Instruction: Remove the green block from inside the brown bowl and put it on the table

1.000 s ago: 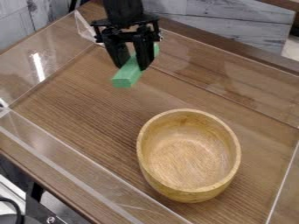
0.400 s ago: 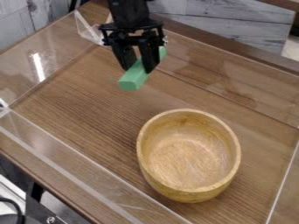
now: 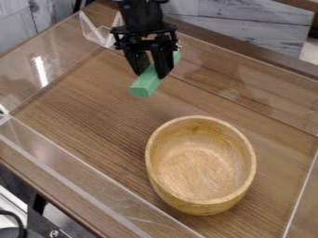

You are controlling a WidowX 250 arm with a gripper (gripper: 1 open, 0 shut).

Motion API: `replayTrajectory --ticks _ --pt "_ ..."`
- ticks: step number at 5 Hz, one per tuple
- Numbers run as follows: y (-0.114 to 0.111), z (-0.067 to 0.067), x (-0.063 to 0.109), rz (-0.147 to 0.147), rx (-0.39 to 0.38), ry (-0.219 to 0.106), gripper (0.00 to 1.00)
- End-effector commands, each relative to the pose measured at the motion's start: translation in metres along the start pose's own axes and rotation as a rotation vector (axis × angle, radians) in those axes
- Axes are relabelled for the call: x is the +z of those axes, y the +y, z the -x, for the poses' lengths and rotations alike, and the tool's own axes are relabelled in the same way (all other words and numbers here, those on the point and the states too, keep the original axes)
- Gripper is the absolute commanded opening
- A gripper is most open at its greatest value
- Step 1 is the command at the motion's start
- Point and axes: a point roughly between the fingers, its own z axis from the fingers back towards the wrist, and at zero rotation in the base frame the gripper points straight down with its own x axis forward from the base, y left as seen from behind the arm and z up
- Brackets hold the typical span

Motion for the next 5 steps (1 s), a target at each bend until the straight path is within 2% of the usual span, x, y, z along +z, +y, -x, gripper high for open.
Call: replayTrajectory --ticks 1,5 --pt "0.000 -0.013 0.015 -0.011 -0.043 -0.073 0.00" --pt "0.010 -0.020 0.009 0.001 -0.098 -0.112 0.00"
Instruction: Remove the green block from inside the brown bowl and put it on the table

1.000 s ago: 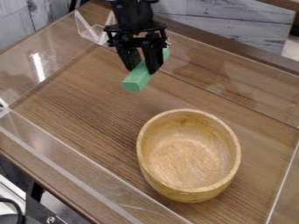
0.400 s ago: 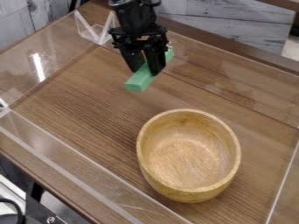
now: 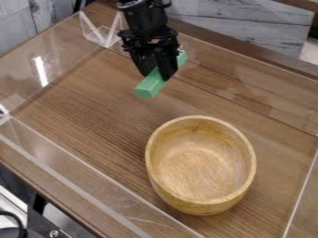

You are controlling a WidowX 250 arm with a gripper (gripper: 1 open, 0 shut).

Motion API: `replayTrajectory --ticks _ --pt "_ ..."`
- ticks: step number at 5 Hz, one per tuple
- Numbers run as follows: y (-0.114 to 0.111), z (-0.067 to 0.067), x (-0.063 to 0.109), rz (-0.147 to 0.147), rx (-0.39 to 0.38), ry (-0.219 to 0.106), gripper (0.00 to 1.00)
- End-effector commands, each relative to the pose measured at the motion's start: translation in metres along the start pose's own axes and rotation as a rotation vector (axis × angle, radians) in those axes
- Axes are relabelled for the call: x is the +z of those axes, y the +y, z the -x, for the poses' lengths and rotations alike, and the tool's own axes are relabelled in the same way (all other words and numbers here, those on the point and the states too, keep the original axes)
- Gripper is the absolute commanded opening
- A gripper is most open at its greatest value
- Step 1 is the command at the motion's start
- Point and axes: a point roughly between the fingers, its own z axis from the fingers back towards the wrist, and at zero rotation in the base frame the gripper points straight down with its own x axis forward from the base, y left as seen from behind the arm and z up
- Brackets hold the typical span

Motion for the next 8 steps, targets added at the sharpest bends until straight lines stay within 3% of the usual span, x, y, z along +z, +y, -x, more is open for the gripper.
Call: replayTrajectory --ticks 1,8 --pt "0.004 -0.012 0.016 -0.021 -0.030 -0.071 0.00" --pt "0.025 -0.023 0.001 -0.001 -0.057 -0.090 0.00"
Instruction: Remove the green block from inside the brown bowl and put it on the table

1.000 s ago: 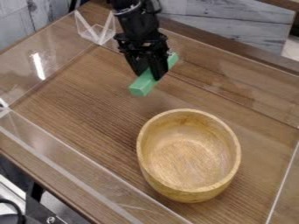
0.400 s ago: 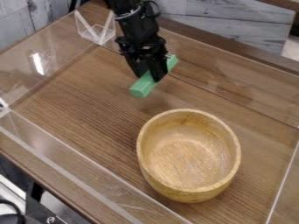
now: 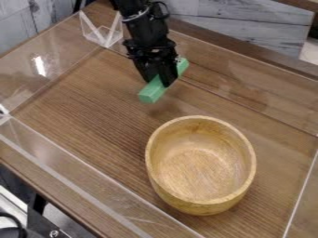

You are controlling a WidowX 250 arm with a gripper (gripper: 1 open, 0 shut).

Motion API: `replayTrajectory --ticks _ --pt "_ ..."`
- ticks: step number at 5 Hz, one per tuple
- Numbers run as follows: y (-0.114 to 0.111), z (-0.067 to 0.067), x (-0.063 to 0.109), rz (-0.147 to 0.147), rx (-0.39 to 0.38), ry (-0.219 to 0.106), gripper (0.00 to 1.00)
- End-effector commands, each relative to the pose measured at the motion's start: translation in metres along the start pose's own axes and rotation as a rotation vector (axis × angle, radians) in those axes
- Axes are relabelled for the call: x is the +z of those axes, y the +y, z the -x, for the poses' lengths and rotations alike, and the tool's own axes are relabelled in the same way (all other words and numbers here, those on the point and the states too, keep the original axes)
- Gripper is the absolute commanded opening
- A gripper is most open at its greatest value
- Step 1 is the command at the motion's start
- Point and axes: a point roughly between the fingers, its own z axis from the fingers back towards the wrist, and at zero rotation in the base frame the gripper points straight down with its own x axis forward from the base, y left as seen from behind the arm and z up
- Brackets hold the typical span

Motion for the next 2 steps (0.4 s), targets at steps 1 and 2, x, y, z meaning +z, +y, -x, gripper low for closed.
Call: replayTrajectory --ticks 1,2 --pt "0.0049 -0.0136 0.0174 -0.024 -0.019 -0.066 0.00" --pt "0.0069 -0.0144 0.0169 -0.021 -0.017 -0.066 0.00"
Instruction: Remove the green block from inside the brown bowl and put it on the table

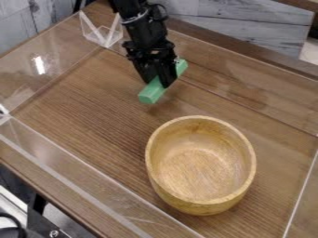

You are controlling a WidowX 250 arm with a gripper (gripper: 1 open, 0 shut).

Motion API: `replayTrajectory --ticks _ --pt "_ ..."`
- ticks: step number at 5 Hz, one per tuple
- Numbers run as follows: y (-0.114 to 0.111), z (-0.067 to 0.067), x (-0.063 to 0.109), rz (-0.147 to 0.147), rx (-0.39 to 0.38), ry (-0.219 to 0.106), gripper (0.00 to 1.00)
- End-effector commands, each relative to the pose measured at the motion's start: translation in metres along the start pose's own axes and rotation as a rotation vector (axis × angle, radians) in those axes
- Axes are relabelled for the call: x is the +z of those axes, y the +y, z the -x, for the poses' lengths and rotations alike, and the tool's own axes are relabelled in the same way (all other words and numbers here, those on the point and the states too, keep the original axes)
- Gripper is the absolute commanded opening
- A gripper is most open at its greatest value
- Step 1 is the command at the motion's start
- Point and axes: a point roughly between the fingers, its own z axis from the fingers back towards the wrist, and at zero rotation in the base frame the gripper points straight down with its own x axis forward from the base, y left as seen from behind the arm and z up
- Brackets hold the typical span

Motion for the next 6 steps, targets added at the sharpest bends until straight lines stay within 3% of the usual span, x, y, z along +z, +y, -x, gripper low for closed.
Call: replayTrajectory --ticks 1,6 --pt "0.0041 -0.0127 0.0185 -0.022 -0.018 -0.060 0.00" --pt "0.0096 -0.0159 0.0207 -0.003 0.007 -0.051 0.00"
